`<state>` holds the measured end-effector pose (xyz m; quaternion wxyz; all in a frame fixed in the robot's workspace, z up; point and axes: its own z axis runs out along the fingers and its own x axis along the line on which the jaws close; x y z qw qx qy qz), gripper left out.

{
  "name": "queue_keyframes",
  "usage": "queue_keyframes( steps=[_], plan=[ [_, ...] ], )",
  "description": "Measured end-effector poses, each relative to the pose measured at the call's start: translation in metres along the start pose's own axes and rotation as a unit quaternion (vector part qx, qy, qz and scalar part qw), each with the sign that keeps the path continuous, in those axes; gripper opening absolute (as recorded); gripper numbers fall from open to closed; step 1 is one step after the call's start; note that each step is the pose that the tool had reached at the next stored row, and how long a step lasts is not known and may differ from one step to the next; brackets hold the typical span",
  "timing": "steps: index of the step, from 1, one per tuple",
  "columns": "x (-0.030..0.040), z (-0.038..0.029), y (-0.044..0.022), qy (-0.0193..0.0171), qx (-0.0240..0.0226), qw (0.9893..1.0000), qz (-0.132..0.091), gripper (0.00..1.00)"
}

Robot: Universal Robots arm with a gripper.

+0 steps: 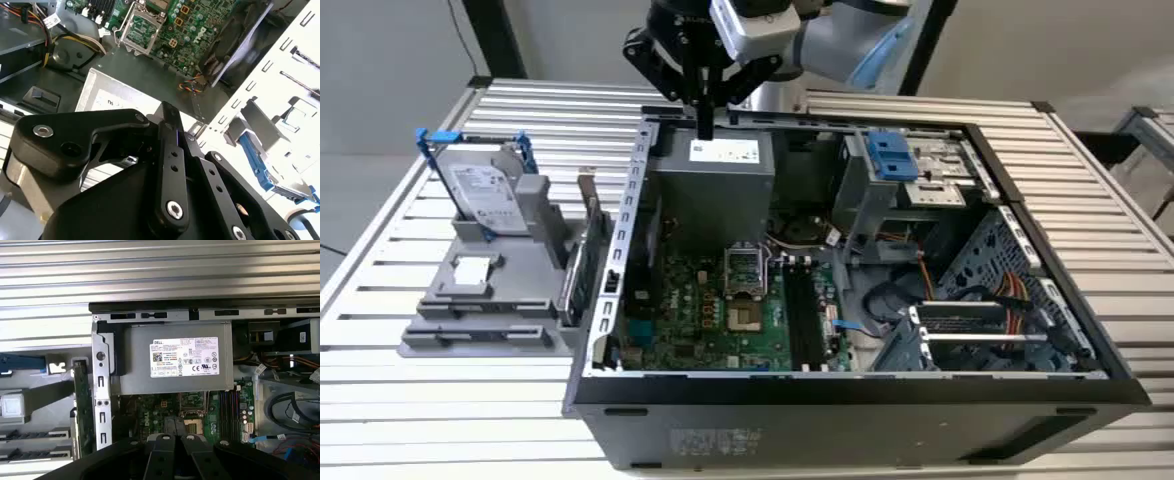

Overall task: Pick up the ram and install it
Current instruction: 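Reach for the ram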

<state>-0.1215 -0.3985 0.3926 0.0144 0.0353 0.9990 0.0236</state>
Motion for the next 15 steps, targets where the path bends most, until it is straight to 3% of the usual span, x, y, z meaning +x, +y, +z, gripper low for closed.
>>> queue_keyframes(
  steps=[15],
  plan=[
    [0.0024,-0.0001,-0.0002,-0.0001,0.0,1.0,0.0,0.0]
  ],
)
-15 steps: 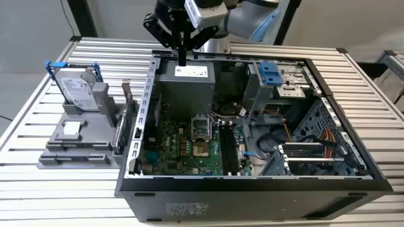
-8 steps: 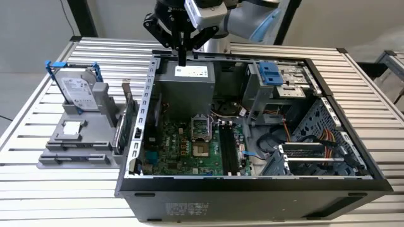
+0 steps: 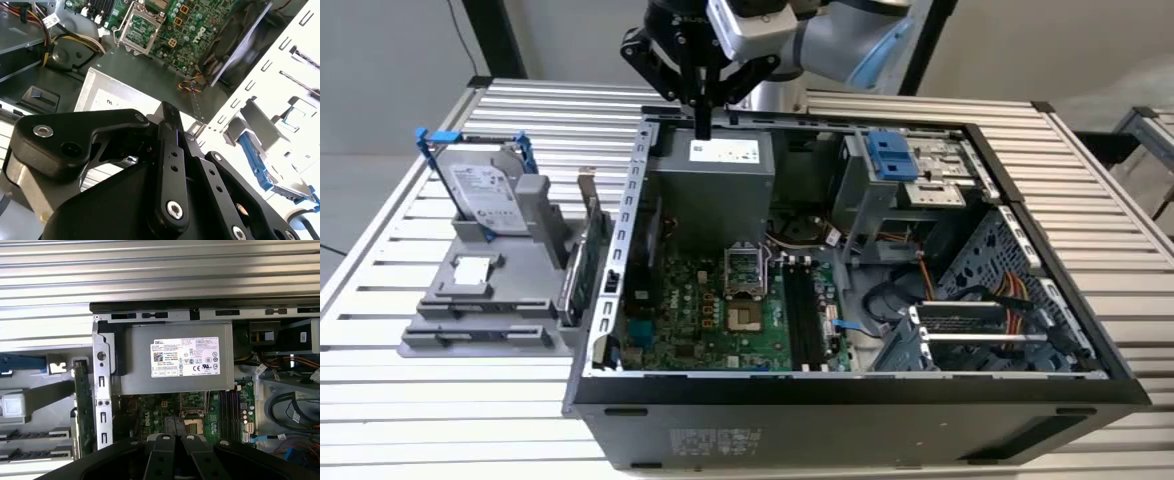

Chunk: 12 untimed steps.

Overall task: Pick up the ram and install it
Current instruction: 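Reach for the ram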

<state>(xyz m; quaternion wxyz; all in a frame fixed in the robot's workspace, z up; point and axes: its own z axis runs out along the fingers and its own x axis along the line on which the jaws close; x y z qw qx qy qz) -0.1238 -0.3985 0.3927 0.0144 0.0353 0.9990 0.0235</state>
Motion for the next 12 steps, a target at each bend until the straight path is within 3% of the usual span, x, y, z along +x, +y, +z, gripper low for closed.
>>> queue_keyframes(
  steps=[12],
  plan=[
    [0.0118,-0.0003,-0.0008,0.0,0.0,1.0,0.0,0.0]
  ],
)
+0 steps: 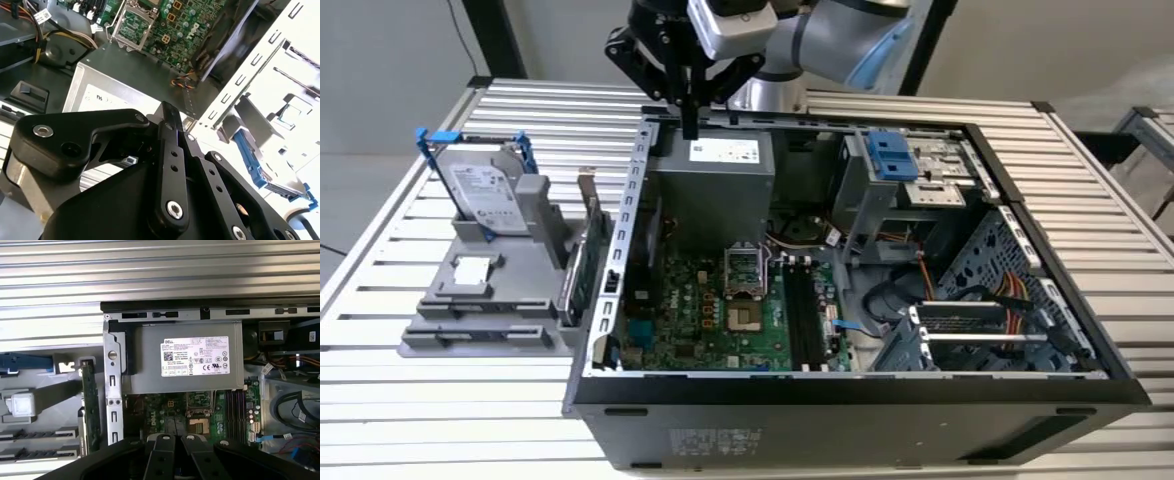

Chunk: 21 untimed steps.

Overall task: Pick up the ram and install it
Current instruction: 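Reach for the ram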

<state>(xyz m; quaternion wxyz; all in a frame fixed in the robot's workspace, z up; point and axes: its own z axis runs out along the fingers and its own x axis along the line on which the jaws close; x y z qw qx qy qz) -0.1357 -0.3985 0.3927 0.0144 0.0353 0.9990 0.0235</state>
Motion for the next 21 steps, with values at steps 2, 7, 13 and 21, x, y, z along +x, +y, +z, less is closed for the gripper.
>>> queue_keyframes(
  steps=[2,7,13,21],
  plan=[
    [0.0023,-0.0001,-0.0002,0.0,0.0,1.0,0.0,0.0],
    [0.0095,-0.0002,-0.0007,0.0,-0.0001,1.0,0.0,0.0],
    [0.0158,-0.0004,-0.0011,0.0,0.0,1.0,0.0,0.0],
    [0.025,-0.0007,-0.0018,0.0001,0.0,1.0,0.0,0.0]
  ],
)
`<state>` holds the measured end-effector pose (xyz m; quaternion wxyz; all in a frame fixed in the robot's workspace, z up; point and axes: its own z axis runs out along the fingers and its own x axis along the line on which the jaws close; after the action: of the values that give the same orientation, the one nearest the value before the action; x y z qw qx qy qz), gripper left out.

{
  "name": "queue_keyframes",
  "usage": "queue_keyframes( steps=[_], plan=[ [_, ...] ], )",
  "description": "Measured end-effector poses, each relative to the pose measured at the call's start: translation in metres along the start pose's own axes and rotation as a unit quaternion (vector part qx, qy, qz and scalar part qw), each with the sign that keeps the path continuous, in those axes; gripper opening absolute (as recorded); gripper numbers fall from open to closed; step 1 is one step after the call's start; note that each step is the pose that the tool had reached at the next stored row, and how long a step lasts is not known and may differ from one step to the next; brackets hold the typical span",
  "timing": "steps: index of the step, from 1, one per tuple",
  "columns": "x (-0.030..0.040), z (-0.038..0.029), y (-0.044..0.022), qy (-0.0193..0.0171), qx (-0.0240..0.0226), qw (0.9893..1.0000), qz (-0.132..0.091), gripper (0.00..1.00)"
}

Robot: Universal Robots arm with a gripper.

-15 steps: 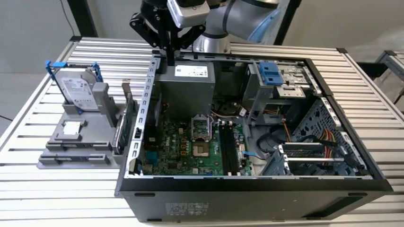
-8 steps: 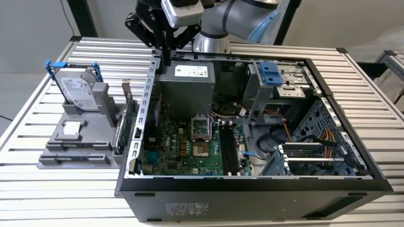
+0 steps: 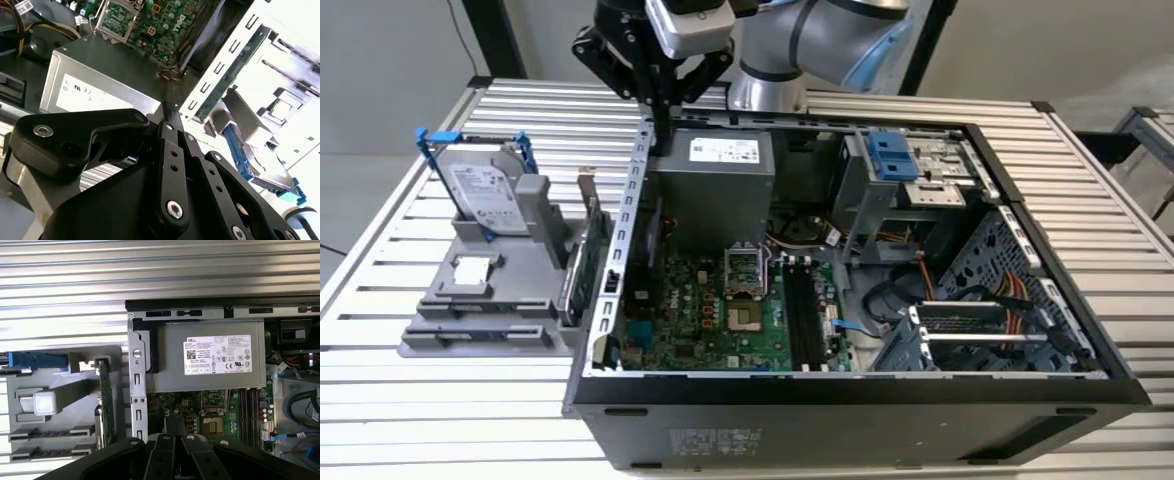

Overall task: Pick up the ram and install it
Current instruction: 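Reach for the ram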

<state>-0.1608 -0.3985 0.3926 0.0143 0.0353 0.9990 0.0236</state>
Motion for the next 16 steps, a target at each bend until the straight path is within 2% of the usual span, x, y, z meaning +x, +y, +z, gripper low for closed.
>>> queue_keyframes(
  steps=[9,16],
  plan=[
    [0.0107,-0.0003,-0.0008,0.0,0.0,1.0,0.0,0.0],
    [0.0157,-0.0004,-0.0011,0.0001,0.0,1.0,0.0,0.0]
  ],
)
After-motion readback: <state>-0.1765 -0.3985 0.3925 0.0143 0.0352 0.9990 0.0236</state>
